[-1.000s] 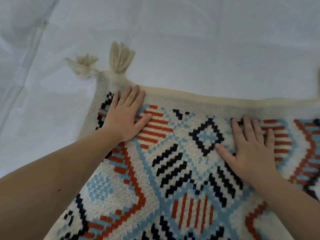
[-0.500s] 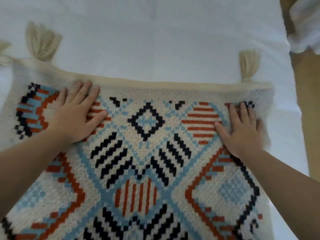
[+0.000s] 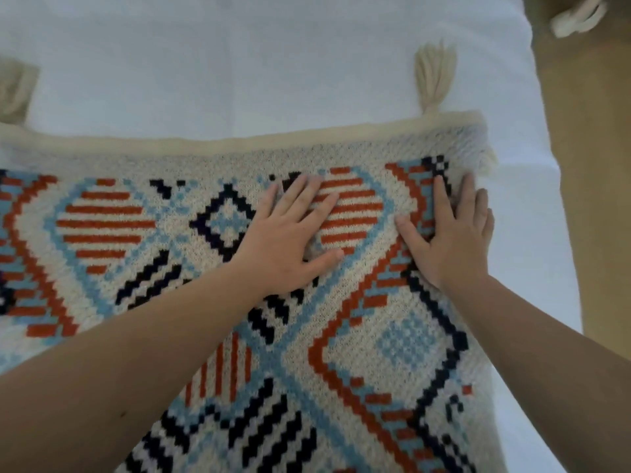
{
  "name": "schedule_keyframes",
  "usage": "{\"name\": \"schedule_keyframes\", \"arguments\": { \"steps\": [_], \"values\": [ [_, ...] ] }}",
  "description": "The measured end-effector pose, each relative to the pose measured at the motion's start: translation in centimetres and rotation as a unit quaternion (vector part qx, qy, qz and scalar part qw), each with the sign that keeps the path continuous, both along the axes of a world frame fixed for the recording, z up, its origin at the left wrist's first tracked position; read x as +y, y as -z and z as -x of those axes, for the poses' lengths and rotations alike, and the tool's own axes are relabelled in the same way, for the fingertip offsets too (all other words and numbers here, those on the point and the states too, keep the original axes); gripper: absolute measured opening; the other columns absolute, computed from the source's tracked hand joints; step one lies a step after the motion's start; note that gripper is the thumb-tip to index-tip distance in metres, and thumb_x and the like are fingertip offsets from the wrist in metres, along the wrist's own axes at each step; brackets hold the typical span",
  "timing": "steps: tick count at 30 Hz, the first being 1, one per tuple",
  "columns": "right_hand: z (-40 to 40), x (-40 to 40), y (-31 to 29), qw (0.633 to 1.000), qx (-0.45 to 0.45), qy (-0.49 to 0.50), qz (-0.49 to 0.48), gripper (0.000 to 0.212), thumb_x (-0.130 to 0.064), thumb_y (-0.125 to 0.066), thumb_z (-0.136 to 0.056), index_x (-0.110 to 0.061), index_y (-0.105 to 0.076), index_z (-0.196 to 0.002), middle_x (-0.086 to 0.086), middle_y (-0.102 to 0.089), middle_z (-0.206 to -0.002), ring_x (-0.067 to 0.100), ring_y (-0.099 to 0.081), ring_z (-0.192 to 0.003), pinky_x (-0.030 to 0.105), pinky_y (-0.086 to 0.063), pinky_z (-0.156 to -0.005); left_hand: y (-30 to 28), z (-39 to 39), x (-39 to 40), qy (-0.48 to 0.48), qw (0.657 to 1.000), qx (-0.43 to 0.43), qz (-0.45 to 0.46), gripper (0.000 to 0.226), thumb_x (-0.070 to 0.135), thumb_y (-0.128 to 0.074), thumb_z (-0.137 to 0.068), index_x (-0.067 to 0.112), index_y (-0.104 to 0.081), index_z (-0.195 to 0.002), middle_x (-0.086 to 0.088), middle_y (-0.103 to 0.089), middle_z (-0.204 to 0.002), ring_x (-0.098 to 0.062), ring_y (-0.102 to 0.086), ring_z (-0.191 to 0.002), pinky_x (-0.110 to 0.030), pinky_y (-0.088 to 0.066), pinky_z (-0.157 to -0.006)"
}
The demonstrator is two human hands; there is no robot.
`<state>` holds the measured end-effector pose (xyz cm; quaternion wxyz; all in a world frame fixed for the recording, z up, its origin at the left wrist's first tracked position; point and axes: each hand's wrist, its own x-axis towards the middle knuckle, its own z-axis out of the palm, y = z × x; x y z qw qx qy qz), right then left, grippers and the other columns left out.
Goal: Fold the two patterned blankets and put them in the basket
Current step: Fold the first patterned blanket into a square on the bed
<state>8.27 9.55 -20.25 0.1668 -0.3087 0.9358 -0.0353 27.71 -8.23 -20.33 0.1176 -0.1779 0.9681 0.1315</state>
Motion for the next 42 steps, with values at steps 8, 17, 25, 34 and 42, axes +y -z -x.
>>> {"name": "schedule_keyframes", "arguments": {
  "steps": [8,17,25,34,42],
  "values": [
    [3.5,-5.1,-3.9,0.872,-0.238,0.273,0.329,0.085,-0.045,-0.074,-0.083,-0.027,-0.024,-0.149,-0.002,-0.048,-0.141,0.015,-0.053,-0.121,0.035,-0.047,-0.1,0.0,4.0,0.7,0.006,1.0,0.003,0.005,0.088,0.08,-0.01,-0.089,0.031,0.013,-0.158,0.001,0.016,-0.167,-0.019,0.018,-0.152,-0.049,0.012,-0.122],
    [6.5,-7.3,-5.3,0.85,-0.327,0.169,0.377,0.029,-0.021,-0.076,-0.083,-0.03,-0.061,-0.107,-0.007,-0.069,-0.106,0.011,-0.07,-0.091,0.037,-0.06,-0.076,-0.4,8.9,-0.3,0.001,1.0,0.015,0.018,0.082,0.08,-0.003,-0.088,0.037,0.029,-0.151,0.001,0.026,-0.164,-0.018,0.027,-0.149,-0.047,0.013,-0.122],
    [7.7,-8.5,-6.4,0.839,-0.274,0.116,0.456,0.025,0.002,-0.072,-0.075,-0.011,-0.053,-0.066,-0.01,-0.053,-0.063,0.006,-0.05,-0.061,0.028,-0.047,-0.06,-1.1,12.5,0.3,-0.013,0.999,0.032,-0.009,0.074,0.073,-0.008,-0.095,0.041,0.04,-0.142,0.003,0.035,-0.16,-0.013,0.036,-0.145,-0.045,0.014,-0.122],
    [9.1,-7.0,-4.2,0.874,-0.218,0.138,0.412,0.031,-0.013,-0.073,-0.081,-0.037,-0.053,-0.086,-0.011,-0.058,-0.096,0.001,-0.056,-0.081,0.02,-0.044,-0.071,-0.5,15.1,1.2,-0.019,0.999,-0.001,0.04,0.068,0.064,0.005,-0.095,0.033,0.036,-0.148,-0.002,0.043,-0.156,-0.02,0.043,-0.141,-0.046,0.021,-0.119],
    [10.7,-10.4,-7.1,0.816,-0.171,0.17,0.526,0.034,0.006,-0.065,-0.072,-0.025,-0.052,-0.066,-0.006,-0.052,-0.066,0.002,-0.047,-0.058,0.019,-0.044,-0.056,-0.7,14.7,2.1,-0.021,0.993,0.114,0.013,0.07,0.061,0.004,-0.098,0.025,0.023,-0.155,-0.004,0.022,-0.164,-0.019,0.023,-0.151,-0.045,0.009,-0.123]
  ]
}}
